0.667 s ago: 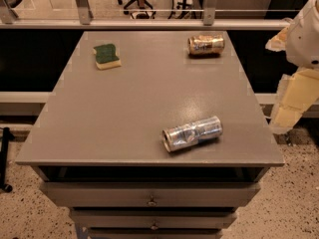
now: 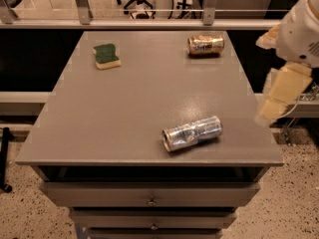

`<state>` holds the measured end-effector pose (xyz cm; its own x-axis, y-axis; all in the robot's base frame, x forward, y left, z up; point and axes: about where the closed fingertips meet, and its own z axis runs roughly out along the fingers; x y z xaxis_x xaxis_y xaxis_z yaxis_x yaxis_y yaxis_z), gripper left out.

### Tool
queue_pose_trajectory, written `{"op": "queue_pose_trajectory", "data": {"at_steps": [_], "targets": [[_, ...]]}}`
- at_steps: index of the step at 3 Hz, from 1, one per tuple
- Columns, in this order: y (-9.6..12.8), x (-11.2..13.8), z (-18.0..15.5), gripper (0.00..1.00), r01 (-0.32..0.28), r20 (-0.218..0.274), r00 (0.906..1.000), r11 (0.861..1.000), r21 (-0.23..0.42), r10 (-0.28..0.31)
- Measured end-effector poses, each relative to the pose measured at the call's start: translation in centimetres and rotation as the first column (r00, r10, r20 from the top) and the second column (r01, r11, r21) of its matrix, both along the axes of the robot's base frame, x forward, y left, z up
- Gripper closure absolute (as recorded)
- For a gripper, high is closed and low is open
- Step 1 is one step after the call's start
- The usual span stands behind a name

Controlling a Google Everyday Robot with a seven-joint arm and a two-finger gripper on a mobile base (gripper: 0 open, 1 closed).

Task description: Move sponge near orange can

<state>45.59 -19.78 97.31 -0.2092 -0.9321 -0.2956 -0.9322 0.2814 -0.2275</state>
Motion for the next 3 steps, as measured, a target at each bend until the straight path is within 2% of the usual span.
{"op": "queue_pose_trajectory", "data": {"at_steps": [1,2,3], "targets": [[3.3,4.0,-1.1,0.0,0.017,-0.001,0.9999,0.993,0.121,-0.017],[8.3,8.9,-1.5,0.0,0.026,-0.003,0.9996,0.969,0.246,-0.026],[13.7,13.7,-1.2,0.0,0.04,-0.015,0.9992,0.922,0.384,-0.037]]}}
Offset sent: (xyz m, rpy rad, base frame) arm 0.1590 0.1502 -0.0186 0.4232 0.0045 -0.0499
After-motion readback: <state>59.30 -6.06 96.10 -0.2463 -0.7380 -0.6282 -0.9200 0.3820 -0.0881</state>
